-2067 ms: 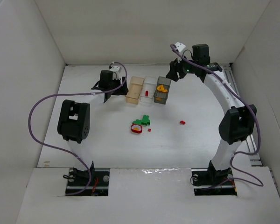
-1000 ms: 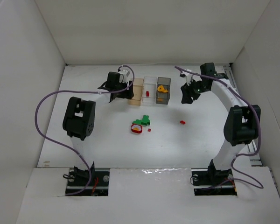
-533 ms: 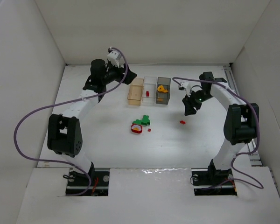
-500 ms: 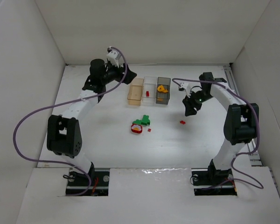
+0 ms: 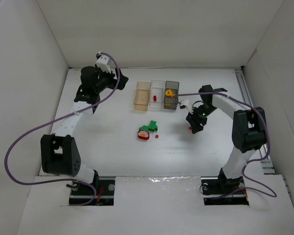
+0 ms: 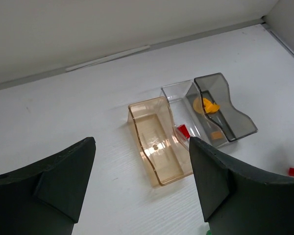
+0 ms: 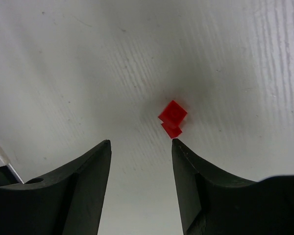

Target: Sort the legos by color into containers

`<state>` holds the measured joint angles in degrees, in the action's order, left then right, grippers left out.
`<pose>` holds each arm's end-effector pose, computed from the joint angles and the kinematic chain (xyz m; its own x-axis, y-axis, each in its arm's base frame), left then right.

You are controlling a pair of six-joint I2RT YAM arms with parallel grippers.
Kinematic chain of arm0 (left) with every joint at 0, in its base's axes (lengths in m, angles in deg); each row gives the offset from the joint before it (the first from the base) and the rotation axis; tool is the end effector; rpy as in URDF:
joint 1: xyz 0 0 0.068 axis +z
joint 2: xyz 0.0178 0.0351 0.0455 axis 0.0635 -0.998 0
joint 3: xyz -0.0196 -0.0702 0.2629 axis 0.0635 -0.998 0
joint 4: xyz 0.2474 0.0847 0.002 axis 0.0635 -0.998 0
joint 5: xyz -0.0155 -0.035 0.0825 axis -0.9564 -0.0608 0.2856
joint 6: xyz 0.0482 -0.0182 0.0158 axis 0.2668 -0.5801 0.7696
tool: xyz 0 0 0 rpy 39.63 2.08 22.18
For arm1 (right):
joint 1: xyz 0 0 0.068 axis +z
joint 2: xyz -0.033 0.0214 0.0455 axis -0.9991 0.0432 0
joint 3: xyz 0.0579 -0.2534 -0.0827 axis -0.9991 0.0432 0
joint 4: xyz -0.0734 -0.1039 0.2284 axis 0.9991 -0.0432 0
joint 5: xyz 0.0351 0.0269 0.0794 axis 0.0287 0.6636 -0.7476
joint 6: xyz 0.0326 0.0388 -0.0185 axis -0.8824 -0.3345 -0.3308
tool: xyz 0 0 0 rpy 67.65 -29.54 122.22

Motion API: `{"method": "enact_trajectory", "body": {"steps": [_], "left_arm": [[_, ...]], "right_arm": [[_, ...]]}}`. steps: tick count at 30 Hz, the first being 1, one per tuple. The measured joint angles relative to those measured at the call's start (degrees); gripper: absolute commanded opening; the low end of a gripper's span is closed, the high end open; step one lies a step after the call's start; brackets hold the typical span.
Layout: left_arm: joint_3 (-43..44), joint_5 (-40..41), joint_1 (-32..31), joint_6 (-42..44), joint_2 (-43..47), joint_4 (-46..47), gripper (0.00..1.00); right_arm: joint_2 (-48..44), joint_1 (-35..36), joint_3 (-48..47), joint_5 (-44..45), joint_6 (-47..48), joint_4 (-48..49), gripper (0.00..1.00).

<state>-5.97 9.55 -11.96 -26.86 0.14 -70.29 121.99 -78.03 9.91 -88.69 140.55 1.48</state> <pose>0.3460 -0.0670 0.3477 -0.0826 -0.0437 -0.9956 0.5739 0.8147 -0.0833 0.3190 0.0707 0.1918 -0.4126 -0.8130 -0.4108 -0.9089 0.3373 0.2452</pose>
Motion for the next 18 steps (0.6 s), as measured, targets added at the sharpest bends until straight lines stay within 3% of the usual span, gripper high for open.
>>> {"method": "enact_trajectory", "body": {"steps": [8,18], "left_arm": [[-1.3,2.5,0.5,1.0,0.9,-1.1,0.74],[-1.8,3.8,0.6,1.2,1.2,-1.1,0.74]], "right_arm": [[-0.1,1.8,3.0,3.7,-2.5,3.6,0.58],[0.6,1.7,3.3,5.7,-3.1,7.0,0.51]]}}
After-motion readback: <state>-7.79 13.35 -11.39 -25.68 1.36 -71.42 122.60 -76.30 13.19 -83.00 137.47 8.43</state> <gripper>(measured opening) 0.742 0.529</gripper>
